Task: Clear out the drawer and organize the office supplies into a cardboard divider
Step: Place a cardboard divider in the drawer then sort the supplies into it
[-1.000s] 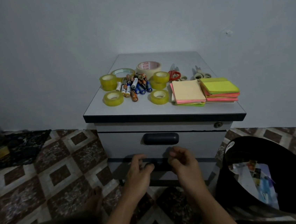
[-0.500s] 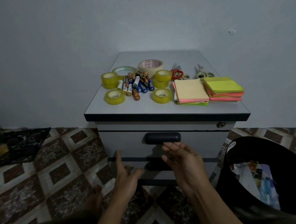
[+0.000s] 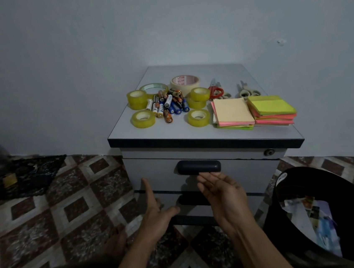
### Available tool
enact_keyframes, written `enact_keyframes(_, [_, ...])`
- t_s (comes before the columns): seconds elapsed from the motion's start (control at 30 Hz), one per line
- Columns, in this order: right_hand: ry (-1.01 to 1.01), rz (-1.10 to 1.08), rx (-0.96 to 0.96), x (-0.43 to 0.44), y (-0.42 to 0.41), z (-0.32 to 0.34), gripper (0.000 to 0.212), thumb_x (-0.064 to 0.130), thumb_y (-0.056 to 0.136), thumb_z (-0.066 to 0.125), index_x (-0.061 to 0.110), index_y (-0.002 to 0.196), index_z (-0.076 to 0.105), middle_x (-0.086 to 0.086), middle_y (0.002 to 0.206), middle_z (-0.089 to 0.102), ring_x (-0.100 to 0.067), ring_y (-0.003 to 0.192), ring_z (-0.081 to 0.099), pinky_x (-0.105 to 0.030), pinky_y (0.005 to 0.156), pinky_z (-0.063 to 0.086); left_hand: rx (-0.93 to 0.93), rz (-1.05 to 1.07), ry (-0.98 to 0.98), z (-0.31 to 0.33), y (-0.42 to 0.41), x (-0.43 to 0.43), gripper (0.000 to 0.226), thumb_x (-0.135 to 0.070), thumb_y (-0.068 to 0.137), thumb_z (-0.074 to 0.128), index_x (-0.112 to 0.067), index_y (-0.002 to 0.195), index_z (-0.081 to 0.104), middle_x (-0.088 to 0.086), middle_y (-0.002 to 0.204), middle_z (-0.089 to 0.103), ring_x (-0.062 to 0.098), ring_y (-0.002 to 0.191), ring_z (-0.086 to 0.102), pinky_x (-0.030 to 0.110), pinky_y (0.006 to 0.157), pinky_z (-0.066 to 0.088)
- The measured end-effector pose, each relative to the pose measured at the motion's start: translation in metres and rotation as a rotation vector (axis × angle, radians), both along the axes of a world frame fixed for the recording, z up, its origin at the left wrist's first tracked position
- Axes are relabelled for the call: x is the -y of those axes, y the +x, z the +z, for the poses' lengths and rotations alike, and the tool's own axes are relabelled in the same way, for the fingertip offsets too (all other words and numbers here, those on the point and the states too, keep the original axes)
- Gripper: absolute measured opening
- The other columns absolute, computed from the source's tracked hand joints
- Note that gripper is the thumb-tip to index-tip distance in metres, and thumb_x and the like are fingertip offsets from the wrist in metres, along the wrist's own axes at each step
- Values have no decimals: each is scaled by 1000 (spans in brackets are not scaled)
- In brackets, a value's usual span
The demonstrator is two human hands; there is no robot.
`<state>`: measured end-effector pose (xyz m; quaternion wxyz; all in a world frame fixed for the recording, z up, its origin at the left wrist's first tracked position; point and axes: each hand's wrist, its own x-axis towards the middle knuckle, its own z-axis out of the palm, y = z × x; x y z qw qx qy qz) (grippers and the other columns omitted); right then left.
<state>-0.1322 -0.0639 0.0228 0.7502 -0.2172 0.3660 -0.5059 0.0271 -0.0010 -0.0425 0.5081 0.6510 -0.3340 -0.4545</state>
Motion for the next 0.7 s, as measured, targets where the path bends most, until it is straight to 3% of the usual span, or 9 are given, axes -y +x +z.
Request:
enact_keyframes(0.07, [-5, 6, -3, -1, 0, 2, 21, -8, 97, 47, -4, 109, 63, -19, 103, 70, -29, 101, 67, -38, 95, 52, 23, 15, -25, -1, -1, 0, 122, -8, 86, 72, -81, 121, -20, 7, 164, 16, 27, 148, 25, 49, 118, 31])
enact_keyframes(0.13, [-4, 13, -12, -2, -1, 4, 19, -8, 98, 47, -2, 108, 62, -19, 104, 70, -28, 101, 67, -38, 94, 52, 32, 32, -33, -1, -3, 1, 122, -7, 86, 71, -82, 122, -18, 7, 163, 18, 31, 147, 27, 49, 118, 31])
enact_keyframes(0.3, [5, 15, -23, -7, -3, 2, 21, -6, 97, 49, -2, 113, 62, -18, 103, 70, -27, 99, 67, -39, 95, 53, 26, 65, -50, -4, -3, -5, 108, -3, 92, 63, -60, 146, -11, -4, 156, 26, 10, 134, 35, 30, 111, 33])
enact_keyframes(0.47, [24, 1, -31, -14, -3, 0, 22, -8, 97, 47, -3, 112, 62, -17, 96, 70, -26, 92, 67, -37, 88, 54, 204, 320, -73, -6, -2, -12, 76, -17, 91, 59, -58, 141, 21, -5, 146, 42, 19, 126, 48, 41, 108, 42])
enact_keyframes(0.57, [25, 0, -66, -25, -8, -2, 21, -8, 97, 47, -5, 110, 63, -19, 96, 71, -27, 92, 67, -38, 87, 54, 235, 505, -167, 4, 1, -12, 63, -16, 94, 58, -41, 144, 29, -2, 146, 42, 20, 125, 49, 44, 108, 43])
enact_keyframes(0.6, [22, 1, -89, -29, -11, -2, 20, -7, 97, 48, -4, 108, 64, -20, 98, 72, -28, 92, 68, -39, 88, 54, 230, 551, -218, 11, 1, -13, 60, -15, 96, 57, -35, 145, 30, 0, 146, 44, 18, 125, 50, 42, 106, 45])
enact_keyframes(0.7, [-16, 18, -229, -37, -20, 4, 16, -3, 95, 53, -2, 105, 65, -20, 99, 74, -31, 93, 69, -41, 89, 55, 180, 608, -350, 34, 2, -17, 53, -13, 100, 53, -24, 148, 34, 0, 133, 52, -7, 107, 57, 16, 82, 52])
